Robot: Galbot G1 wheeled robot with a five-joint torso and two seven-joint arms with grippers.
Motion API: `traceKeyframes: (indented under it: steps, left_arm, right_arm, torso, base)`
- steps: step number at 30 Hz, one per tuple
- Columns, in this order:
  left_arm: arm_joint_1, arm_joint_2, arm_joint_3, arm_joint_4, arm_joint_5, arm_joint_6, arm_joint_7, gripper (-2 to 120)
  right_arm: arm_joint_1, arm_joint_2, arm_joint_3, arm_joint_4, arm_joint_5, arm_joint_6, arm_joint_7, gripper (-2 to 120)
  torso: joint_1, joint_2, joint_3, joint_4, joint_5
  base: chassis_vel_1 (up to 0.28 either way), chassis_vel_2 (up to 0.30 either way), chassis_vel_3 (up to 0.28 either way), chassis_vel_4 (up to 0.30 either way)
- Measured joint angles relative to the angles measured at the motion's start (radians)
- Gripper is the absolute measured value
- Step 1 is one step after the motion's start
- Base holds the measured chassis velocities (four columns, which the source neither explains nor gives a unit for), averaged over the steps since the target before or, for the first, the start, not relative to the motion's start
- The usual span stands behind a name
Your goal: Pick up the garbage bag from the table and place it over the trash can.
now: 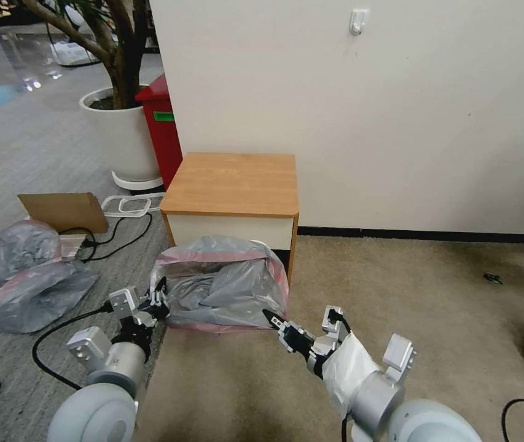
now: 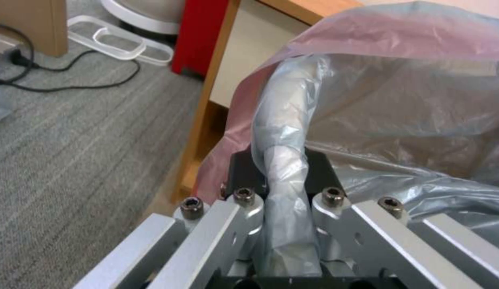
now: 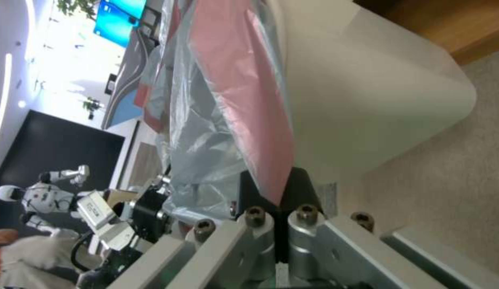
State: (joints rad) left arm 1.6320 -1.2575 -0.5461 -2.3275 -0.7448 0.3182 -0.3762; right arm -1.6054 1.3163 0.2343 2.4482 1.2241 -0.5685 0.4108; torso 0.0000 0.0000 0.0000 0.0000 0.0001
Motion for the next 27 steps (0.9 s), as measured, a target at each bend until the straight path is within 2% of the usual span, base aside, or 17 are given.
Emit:
traceKeyframes:
  steps: [1,2,4,5,7,8,10,11,15,16,19,20,23,24,25,27]
  left_arm:
    - [0.000,-0.001,0.002,0.000,0.000,0.001,0.000,7]
    - [0.000,-0.002,0.003,0.000,0.000,0.001,0.000,7]
    - [0.000,-0.002,0.003,0.000,0.000,0.001,0.000,7]
    - [-0.001,-0.002,0.003,0.005,0.001,0.001,0.000,7]
    - [-0.001,-0.002,0.002,0.008,0.001,0.001,0.000,7]
    - [-0.004,-0.002,0.000,0.018,0.002,0.001,-0.001,7]
    - [-0.012,-0.001,-0.002,0.045,0.003,0.003,-0.011,7]
    - [-0.012,-0.001,-0.002,0.045,0.003,0.003,-0.011,7]
    - [-0.019,-0.001,0.001,0.064,0.004,0.010,-0.027,7]
    - [-0.019,-0.001,0.001,0.064,0.004,0.010,-0.027,7]
    - [-0.016,-0.001,0.004,0.060,0.004,0.017,-0.030,7]
    - [-0.016,-0.001,0.004,0.060,0.004,0.017,-0.030,7]
    - [-0.013,0.000,0.008,0.053,0.004,0.018,-0.030,7]
    - [-0.013,0.000,0.008,0.053,0.004,0.018,-0.030,7]
    - [-0.013,0.000,0.010,0.050,0.004,0.018,-0.030,7]
    - [-0.013,0.001,0.011,0.048,0.004,0.018,-0.030,7]
  right_arm:
    - [0.000,0.003,0.006,0.004,-0.001,-0.013,-0.001,2]
    - [-0.001,0.004,0.013,0.016,-0.001,-0.027,-0.003,9]
    - [-0.003,0.004,0.017,0.022,-0.001,-0.032,-0.005,12]
    - [-0.008,0.003,0.027,0.033,-0.001,-0.042,-0.011,22]
    - [-0.014,0.003,0.035,0.041,-0.003,-0.049,-0.018,23]
    - [-0.025,0.002,0.051,0.049,-0.017,-0.055,-0.034,30]
    - [-0.044,0.001,0.067,0.051,-0.101,-0.037,-0.064,39]
    - [-0.044,0.001,0.067,0.051,-0.101,-0.037,-0.064,39]
    - [-0.059,-0.004,0.122,0.052,-0.274,-0.004,-0.222,57]
    - [-0.059,-0.004,0.122,0.052,-0.274,-0.004,-0.222,57]
    - [-0.038,0.004,0.125,0.025,-0.530,0.093,-0.374,71]
    - [-0.038,0.004,0.125,0.025,-0.530,0.093,-0.374,71]
    - [0.001,0.041,0.043,-0.029,-0.805,0.166,-0.418,85]
    - [0.001,0.041,0.043,-0.029,-0.805,0.166,-0.418,85]
    - [0.013,0.058,-0.005,-0.053,-0.899,0.198,-0.415,91]
    - [0.017,0.067,-0.030,-0.066,-0.944,0.213,-0.412,95]
  torso:
    - [0.000,0.000,0.000,0.0001,0.0000]
    - [0.000,0.000,0.000,0.0000,0.0000]
    - [0.000,0.000,0.000,0.0000,0.0000]
    - [0.000,0.000,0.000,0.0000,0.0000]
    - [0.000,0.000,0.000,0.0000,0.0000]
    - [0.000,0.000,0.000,0.0000,-0.0001]
    - [0.000,0.000,0.000,0.0000,-0.0001]
    - [0.000,0.000,0.000,0.0000,-0.0001]
    - [0.000,0.000,0.000,0.0000,-0.0001]
    - [0.000,0.000,0.000,0.0000,-0.0001]
    - [0.000,0.000,0.000,0.0000,-0.0002]
    - [0.000,0.000,0.000,0.0000,-0.0002]
    - [0.000,0.000,0.000,0.0001,0.0000]
    - [0.000,0.000,0.000,0.0001,0.0000]
    - [0.000,0.000,0.000,0.0001,-0.0001]
    - [0.000,0.000,0.000,0.0002,-0.0002]
  base:
    - [0.000,0.000,0.000,0.000]
    - [0.000,0.000,0.000,0.000]
    - [0.000,0.000,0.000,0.000]
    - [0.000,0.000,0.000,0.000]
    - [0.000,0.000,0.000,0.000]
    - [0.000,0.000,0.000,0.000]
    - [0.000,0.000,0.000,0.000]
    - [0.000,0.000,0.000,0.000]
    - [0.000,0.000,0.000,0.000]
    - [0.000,0.000,0.000,0.000]
    - [0.000,0.000,0.000,0.000]
    - [0.000,0.000,0.000,0.000]
    - [0.000,0.000,0.000,0.000]
    - [0.000,0.000,0.000,0.000]
    - [0.000,0.000,0.000,0.000]
    - [0.000,0.000,0.000,0.000]
